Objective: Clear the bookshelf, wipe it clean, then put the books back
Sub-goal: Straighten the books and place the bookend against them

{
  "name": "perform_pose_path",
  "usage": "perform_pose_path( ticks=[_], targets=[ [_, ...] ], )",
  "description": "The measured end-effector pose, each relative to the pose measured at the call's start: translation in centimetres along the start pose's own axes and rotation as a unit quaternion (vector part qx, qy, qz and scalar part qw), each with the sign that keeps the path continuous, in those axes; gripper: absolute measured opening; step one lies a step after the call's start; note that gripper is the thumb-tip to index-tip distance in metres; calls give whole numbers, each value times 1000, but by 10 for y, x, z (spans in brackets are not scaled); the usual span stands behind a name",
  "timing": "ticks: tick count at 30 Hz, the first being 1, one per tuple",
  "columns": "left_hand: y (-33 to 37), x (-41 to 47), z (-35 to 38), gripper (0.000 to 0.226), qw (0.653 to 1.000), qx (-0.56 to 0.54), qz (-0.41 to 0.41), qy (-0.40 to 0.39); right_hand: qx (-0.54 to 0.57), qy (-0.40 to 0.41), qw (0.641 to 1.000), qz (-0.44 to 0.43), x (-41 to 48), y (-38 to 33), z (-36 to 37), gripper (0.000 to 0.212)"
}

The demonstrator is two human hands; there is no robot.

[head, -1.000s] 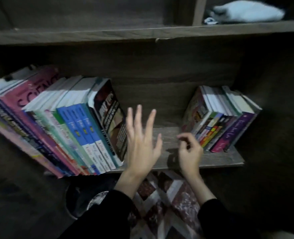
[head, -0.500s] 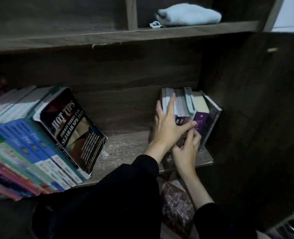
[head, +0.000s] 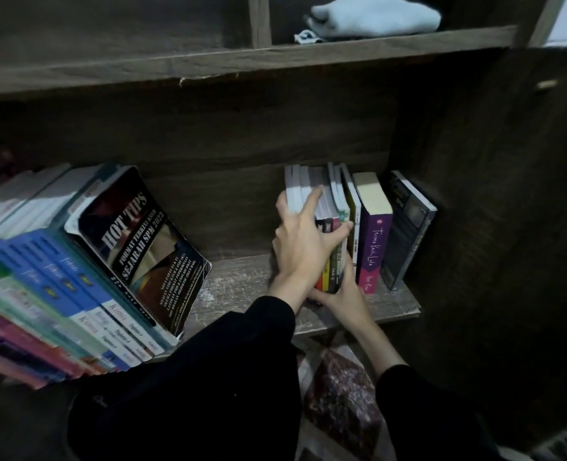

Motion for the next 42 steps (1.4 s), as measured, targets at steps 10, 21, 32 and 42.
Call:
perform_pose_path(
  ticks=[10,21,32,42],
  targets=[
    [28,-4,40,80,996,62,30,-65,80,42,996,29,13,21,-17,107],
    [28,-4,41,73,996,71,43,-37,106,8,994,18,15,17,-10,96],
    [1,-16,2,66,996,73,34,40,129,-4,991,-43,2,-13,21,95],
    [-72,-40,-108,64,986,101,6,131,140,-100,982,-83,-26,-69,135,111]
  ],
)
Point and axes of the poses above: each hand's wrist, its own x-axis towards the middle knuckle, its own z-axis out of the palm, y = z × x, the point moved 5 cm from there along x, towards the middle knuckle, and after that the axes turned 9 degrees about -x, right-handed, at the moved point
